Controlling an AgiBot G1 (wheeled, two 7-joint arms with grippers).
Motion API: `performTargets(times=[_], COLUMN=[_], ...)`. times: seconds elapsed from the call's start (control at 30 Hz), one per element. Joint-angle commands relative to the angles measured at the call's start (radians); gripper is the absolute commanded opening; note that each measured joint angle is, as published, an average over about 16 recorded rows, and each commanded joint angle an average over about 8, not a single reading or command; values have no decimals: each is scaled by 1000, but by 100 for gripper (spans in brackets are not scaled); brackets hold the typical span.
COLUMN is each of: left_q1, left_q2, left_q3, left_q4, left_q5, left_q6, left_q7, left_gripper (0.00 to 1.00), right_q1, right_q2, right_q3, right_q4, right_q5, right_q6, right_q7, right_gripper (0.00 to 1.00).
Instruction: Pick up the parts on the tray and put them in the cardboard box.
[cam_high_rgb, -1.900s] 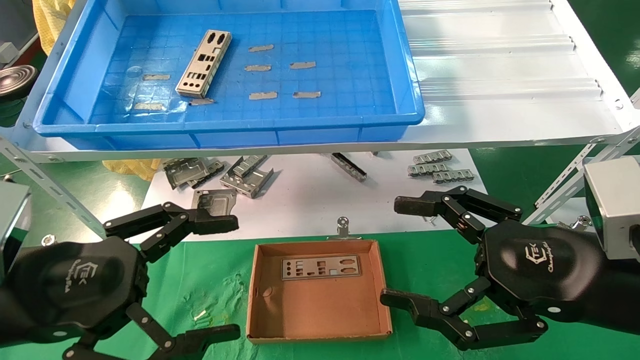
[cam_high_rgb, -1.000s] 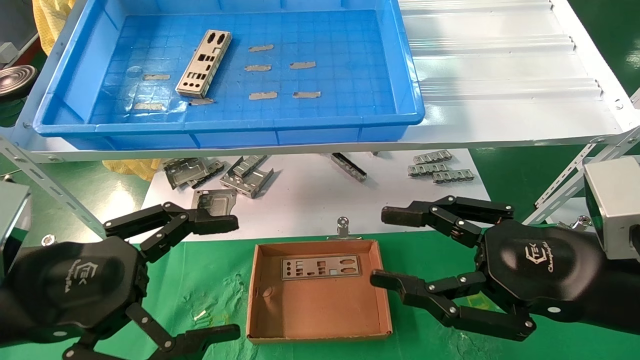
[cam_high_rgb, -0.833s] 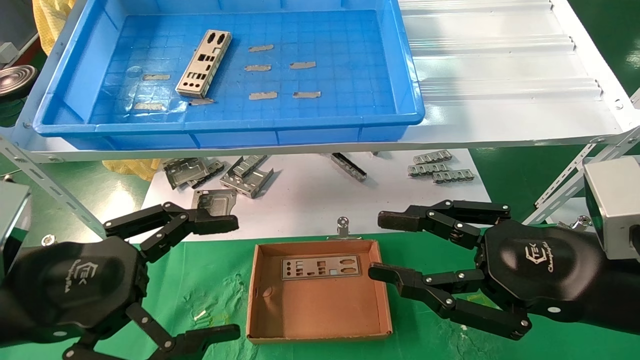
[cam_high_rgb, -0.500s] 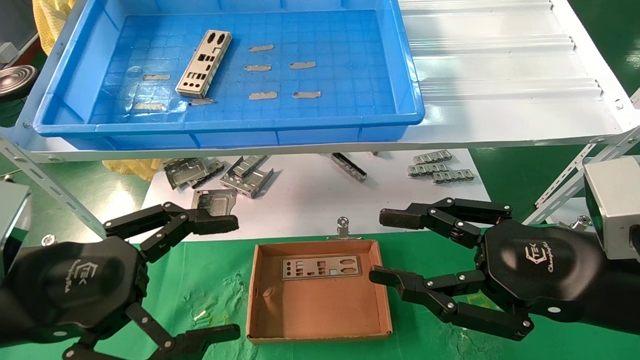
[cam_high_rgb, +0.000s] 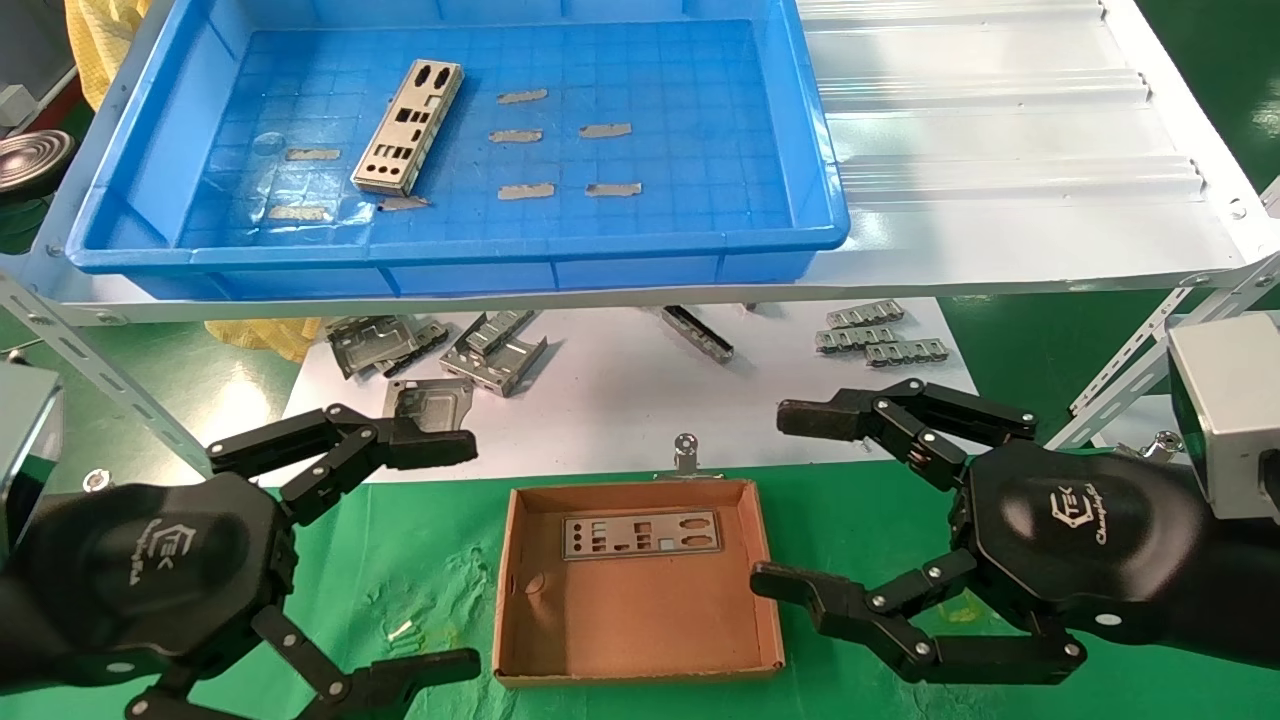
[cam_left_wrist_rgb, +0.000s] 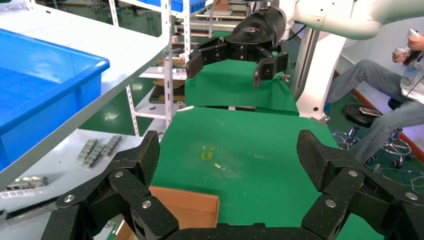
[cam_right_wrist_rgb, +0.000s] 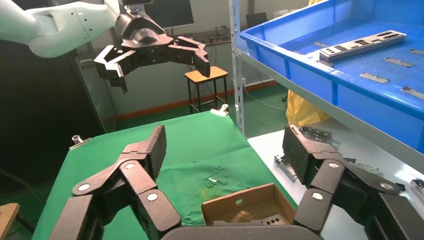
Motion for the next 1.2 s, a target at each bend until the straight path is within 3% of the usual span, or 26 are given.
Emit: performTargets(times=[0.03,1.2], left_q1=[0,0], left_q2=[0,0], left_q3=[0,0], left_q4=[0,0], left_q5=[0,0], left_q6=[0,0], left_q7=[0,0], left_gripper=[100,100], right_q1=[0,0], right_q2=[0,0], right_q3=[0,0], right_q4=[0,0], right_q5=[0,0], right_q6=[0,0], right_q7=[0,0], right_gripper=[100,100])
